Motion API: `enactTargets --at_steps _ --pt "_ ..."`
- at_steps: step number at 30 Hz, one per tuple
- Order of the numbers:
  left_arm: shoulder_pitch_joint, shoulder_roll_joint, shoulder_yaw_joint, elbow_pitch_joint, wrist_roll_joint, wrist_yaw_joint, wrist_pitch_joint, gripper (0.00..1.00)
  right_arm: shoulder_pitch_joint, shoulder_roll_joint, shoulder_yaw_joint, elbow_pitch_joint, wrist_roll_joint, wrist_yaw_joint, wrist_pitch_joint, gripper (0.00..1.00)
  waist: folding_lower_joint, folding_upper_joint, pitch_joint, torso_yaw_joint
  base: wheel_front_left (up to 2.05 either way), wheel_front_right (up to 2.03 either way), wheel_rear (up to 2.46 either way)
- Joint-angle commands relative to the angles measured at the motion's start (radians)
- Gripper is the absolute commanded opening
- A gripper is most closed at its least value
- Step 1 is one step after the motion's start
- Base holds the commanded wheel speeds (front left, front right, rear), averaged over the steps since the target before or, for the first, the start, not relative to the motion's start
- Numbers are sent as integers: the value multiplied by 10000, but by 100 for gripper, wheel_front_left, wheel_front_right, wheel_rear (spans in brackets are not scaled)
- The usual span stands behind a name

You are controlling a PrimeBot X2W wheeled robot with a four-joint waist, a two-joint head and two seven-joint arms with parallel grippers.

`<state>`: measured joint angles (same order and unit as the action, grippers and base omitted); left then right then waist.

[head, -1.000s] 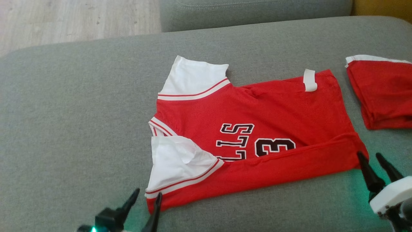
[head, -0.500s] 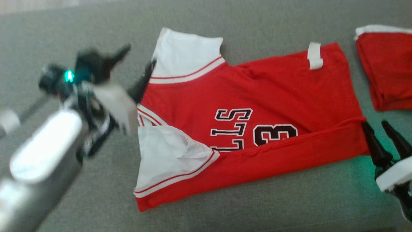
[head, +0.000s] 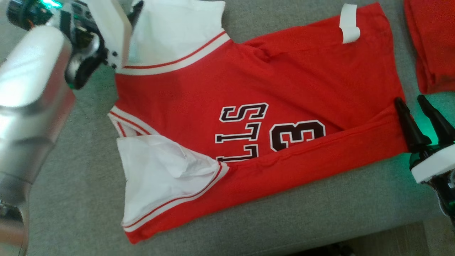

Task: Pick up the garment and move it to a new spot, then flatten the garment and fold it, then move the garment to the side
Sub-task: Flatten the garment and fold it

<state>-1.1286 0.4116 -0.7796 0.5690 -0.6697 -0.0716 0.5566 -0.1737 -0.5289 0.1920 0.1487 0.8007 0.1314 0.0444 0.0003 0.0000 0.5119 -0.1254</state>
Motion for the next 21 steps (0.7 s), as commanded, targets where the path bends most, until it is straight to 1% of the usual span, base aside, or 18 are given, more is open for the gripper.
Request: enactTargets --at_steps 1,5,8,9,10,16,21 --pt "-674 257 286 124 104 -56 148 100 -5 -270 126 -248 17 -7 -67 100 -3 0 305 -252 0 0 0" --pt "-1132 186 180 907 272 -136 50 100 -199 -300 268 -195 136 -7 -122 100 -3 0 614 -403 0 0 0" --pt "-1355 64 28 1425 325 -278 -125 100 -320 -361 362 -95 239 -7 -237 100 -3 0 758 -452 0 0 0" --pt "-1381 32 -6 1519 298 -320 -147 47 -346 -387 380 -65 266 -7 -263 100 -3 0 769 -449 0 0 0" --pt "-1390 -11 -45 1590 253 -361 -150 0 -382 -425 395 -38 281 -7 -276 100 -3 0 767 -441 0 0 0" --pt "-1470 -99 -295 1696 58 -522 -327 0 -851 -714 614 -257 419 -7 -163 100 -3 0 637 -351 0 0 0" --pt "-1538 -144 -604 1464 -149 -578 -800 0 -1939 -1117 1045 -443 704 -7 629 100 -3 0 423 -210 0 0 0"
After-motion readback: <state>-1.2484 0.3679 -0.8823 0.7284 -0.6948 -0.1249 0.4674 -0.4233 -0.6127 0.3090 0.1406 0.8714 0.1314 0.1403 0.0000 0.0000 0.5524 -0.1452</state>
